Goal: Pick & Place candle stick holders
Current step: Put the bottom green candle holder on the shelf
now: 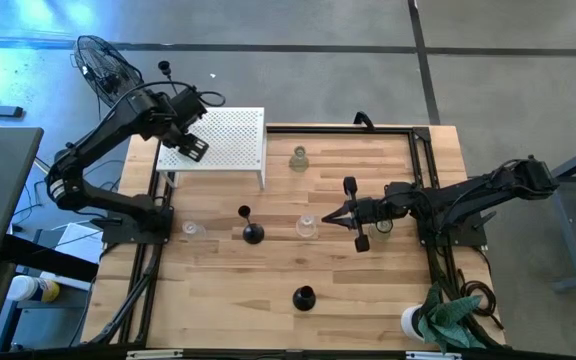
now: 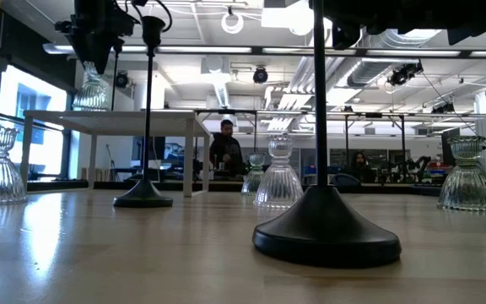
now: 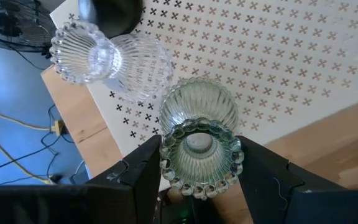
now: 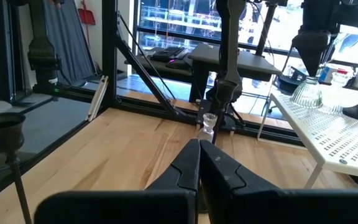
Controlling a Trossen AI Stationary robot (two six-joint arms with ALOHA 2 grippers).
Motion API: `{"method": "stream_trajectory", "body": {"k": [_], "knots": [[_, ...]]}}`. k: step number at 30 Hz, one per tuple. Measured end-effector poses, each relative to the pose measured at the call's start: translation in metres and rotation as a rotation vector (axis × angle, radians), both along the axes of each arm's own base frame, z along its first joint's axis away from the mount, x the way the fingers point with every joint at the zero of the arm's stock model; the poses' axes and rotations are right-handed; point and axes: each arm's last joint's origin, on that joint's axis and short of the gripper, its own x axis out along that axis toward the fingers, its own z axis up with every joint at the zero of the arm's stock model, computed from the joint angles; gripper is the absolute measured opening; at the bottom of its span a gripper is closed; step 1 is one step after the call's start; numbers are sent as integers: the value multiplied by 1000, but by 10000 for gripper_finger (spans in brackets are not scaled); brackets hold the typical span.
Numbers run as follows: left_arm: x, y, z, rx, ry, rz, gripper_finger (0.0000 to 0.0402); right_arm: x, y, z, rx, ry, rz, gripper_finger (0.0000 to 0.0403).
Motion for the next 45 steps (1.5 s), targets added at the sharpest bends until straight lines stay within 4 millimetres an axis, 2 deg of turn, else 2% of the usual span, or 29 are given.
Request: {"method": "stream_trajectory", "body": {"k": [9, 15, 20, 32, 45], "knots": [[1, 0, -1, -16, -21, 16, 175, 0, 0, 0, 0, 0, 1, 1], [1, 1, -16, -12, 47, 36, 175, 0, 0, 0, 0, 2, 1, 1], [0, 2, -18, -1, 76, 35, 176, 0, 0, 0, 0, 3, 1, 2], [-4, -2, -13, -13, 48, 11, 233, 0, 0, 0, 0, 1, 1, 1], [-5, -1, -12, 53, 106, 6, 238, 0, 0, 0, 0, 1, 1, 1]]}}
